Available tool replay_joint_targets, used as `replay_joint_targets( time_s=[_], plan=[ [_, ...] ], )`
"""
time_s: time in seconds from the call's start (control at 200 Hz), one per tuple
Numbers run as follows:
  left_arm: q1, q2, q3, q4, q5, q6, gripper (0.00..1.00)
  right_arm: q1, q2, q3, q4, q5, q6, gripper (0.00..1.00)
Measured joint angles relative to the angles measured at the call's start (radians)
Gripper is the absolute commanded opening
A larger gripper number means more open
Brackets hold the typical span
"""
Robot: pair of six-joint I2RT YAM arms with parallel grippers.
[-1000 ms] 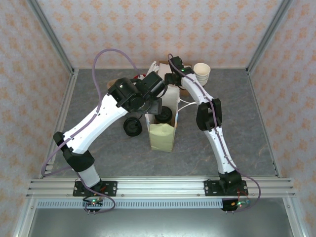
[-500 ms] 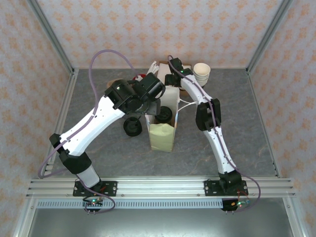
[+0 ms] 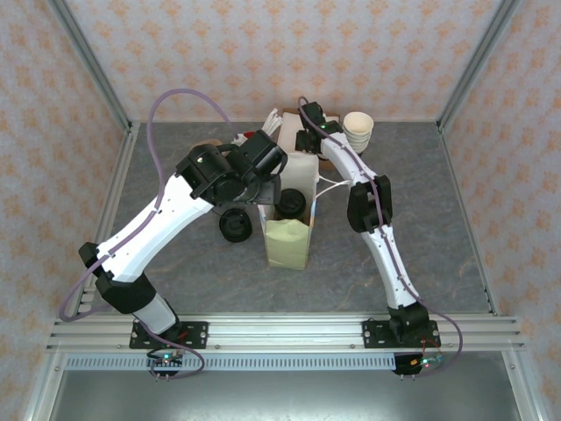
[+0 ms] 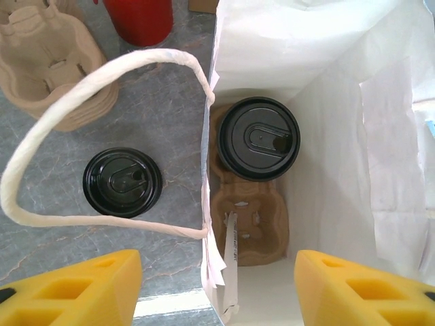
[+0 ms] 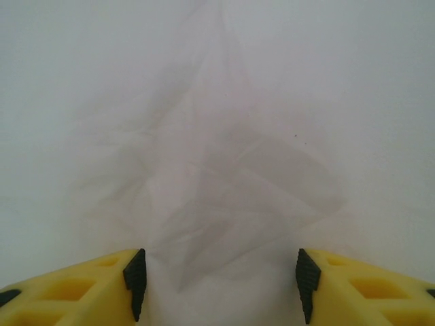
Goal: Pack the takeout coffee
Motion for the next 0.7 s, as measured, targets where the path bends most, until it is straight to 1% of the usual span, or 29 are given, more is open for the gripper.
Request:
replay_joint_targets(
  time_s=[0.225,0.505,0.701],
  plan=[
    [-0.006,0.000,0.000,0.021,0.011,0.000,0.60,0.000,0.000,0.004,0.010,-0.013,-0.001,0.47],
    [-0.006,0.000,-0.002,0.027,0.019,0.000,0.59,0.000,0.000,0.004,0.015,-0.024,-0.005,0.26],
    [-0.012,-0.001,-0.021,0.032,0.019,-0.001,0.59,0.000,-0.001,0.006,0.016,-0.024,-0.002,0.15]
  ],
)
